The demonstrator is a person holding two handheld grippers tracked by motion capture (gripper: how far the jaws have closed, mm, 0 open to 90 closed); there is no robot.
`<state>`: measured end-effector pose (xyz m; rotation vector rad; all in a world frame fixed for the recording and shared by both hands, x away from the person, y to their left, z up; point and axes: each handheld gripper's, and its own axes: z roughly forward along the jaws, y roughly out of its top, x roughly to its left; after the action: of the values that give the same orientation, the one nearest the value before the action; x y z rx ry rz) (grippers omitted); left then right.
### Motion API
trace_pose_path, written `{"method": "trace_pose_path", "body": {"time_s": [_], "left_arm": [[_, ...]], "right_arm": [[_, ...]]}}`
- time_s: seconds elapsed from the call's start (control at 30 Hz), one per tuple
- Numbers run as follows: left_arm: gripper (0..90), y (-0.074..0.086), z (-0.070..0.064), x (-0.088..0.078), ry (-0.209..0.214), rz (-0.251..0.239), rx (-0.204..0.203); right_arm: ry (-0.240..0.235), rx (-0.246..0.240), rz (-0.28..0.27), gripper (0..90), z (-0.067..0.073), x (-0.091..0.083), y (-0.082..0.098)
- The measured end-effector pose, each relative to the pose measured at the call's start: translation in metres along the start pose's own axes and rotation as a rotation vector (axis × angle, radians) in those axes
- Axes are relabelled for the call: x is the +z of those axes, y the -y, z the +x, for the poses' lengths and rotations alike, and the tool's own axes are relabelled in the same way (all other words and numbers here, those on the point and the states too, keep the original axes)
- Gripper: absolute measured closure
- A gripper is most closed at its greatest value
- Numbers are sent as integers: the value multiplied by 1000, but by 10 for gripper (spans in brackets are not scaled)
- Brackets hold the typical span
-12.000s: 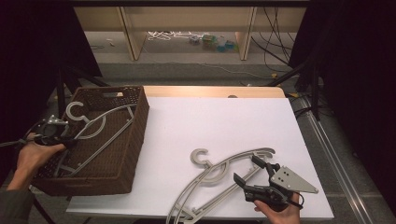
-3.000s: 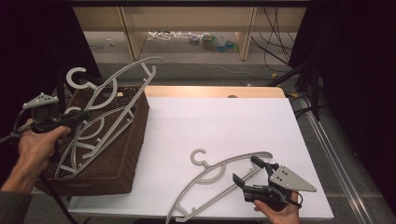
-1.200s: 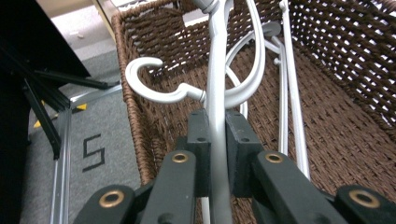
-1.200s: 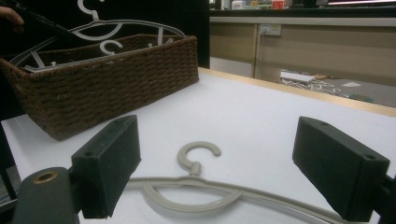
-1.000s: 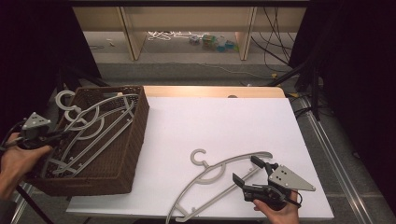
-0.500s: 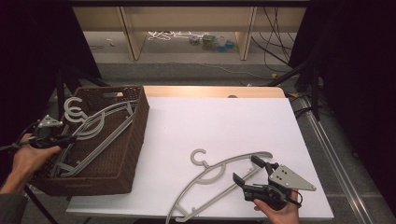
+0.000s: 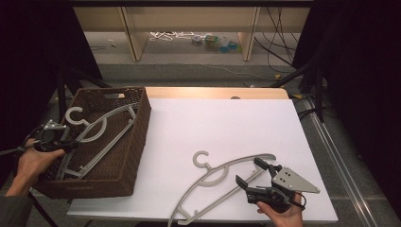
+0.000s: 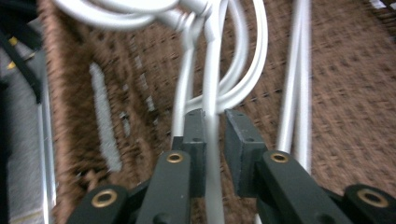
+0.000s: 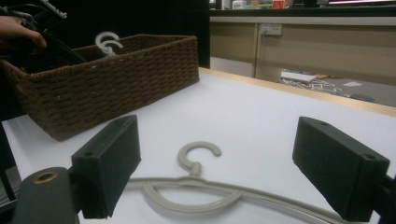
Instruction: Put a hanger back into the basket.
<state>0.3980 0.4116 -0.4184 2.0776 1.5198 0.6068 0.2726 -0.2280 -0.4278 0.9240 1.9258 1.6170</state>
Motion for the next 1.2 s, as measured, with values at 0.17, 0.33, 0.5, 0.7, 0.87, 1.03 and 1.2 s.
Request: {"method": "trace_pose_path", "body": {"time_s": [0.17,0.33,0.5,0.7,0.87,1.03,1.2], "left_arm": [[723,0,1,-4,3,-11,-23],[470,-9,-7,-16,-32,-73,-46],[347,-18,-26,-36,-12,-174,-82],[290,-26,-64,-59,67,-335,-113],[228,-29,-97,-70,150,-405,-108],[199,-30,-135,-79,234,-470,-84],[178,-29,-169,-81,332,-521,-60]], "right_arm": [[-10,4,-5,160,0,0,0],[-7,3,-3,160,0,0,0],[2,-3,0,160,0,0,0],[0,-3,2,160,1,-1,0],[0,-4,1,159,1,-1,0],[-4,4,-1,157,1,-1,0],[1,-1,-3,157,1,-1,0]]}}
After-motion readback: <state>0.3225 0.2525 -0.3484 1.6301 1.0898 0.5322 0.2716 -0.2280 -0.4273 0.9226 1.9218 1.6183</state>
